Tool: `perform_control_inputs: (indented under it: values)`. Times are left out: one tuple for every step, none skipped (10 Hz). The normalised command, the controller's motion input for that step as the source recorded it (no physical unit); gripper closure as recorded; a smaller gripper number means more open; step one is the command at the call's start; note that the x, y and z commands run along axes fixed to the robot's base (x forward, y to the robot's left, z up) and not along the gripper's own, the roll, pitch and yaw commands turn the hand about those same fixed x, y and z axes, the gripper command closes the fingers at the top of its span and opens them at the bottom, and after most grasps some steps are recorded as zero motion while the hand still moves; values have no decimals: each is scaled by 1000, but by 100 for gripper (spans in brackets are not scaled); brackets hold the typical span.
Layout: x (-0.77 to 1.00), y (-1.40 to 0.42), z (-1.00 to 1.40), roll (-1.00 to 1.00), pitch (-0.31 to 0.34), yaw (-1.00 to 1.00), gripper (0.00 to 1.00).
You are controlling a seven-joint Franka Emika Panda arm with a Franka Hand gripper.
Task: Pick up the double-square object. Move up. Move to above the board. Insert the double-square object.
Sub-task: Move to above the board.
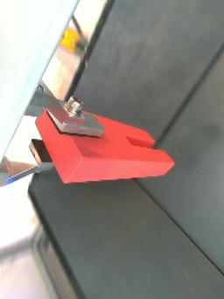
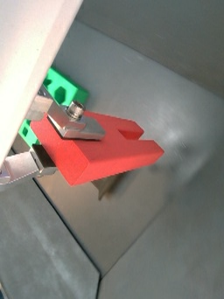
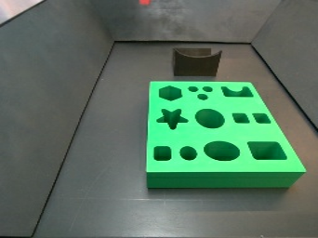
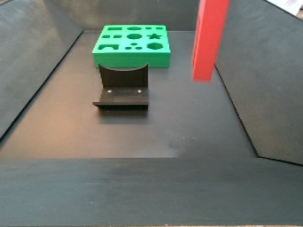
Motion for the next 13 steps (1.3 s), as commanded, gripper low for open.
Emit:
perform_control_inputs:
  values:
    - [40,-1000,98,-144,156,314,100]
    - [39,-1000,101,-60,65,151,100]
    - [37,-1000,103,-21,29,82,100]
    - [35,-1000,103,8,3,45,100]
    - [32,-1000,104,-7,-1,24,100]
    - [32,-1000,106,3,7,12,100]
    - [32,-1000,105,-13,3,8,100]
    - [29,-1000,109,-4,7,6,100]
    - [29,-1000,113,-3,11,7,100]
    - [32,-1000,118,-9,21,6,100]
    - [33,-1000,120,-14,31,6,100]
    - [38,-1000,125,2,46,7,100]
    - [46,-1000,129,-9,62,5,100]
